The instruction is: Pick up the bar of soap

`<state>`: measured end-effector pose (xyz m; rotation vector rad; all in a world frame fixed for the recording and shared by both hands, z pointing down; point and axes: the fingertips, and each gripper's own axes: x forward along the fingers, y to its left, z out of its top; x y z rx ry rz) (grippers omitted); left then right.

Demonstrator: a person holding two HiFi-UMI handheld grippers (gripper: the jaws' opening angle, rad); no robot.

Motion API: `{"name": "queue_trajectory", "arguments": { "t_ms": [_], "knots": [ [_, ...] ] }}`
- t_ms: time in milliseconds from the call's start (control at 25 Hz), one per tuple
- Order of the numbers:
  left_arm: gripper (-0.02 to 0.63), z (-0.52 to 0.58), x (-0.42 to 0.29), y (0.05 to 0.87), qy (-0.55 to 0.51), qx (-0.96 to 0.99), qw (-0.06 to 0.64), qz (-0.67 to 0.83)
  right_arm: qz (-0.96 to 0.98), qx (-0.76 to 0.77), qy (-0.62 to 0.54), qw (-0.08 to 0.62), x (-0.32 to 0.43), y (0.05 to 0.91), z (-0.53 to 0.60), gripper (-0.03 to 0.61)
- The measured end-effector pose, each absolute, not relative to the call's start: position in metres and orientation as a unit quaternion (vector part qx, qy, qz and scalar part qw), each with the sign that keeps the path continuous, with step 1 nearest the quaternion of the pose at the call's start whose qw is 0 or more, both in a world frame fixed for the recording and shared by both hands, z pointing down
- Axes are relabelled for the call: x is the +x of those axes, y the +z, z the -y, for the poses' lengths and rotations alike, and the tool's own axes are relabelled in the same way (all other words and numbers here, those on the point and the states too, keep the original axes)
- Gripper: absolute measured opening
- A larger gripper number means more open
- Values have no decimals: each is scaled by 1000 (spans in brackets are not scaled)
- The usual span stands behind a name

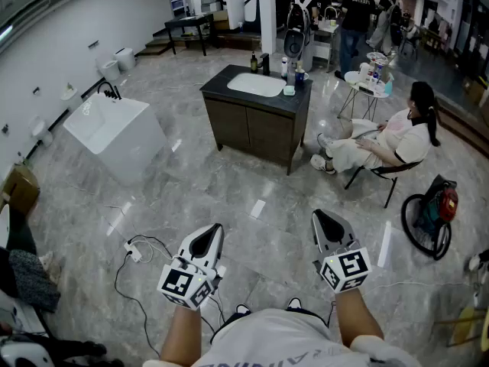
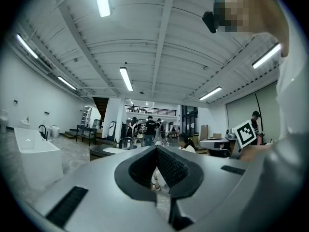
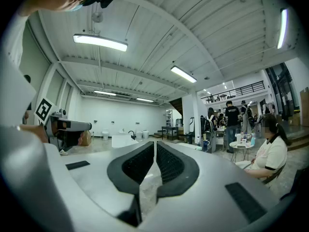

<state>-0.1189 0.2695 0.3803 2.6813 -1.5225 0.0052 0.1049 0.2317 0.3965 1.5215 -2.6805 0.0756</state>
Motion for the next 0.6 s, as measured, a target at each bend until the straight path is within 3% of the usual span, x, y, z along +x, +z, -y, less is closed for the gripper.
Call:
{"name": "queue_trajectory", "arguments": {
  "t_ms": [600],
  "knots": [
    [2, -275, -118, 382, -6, 869, 33, 494, 875, 484, 22, 14, 96, 400, -234, 29]
  ]
}}
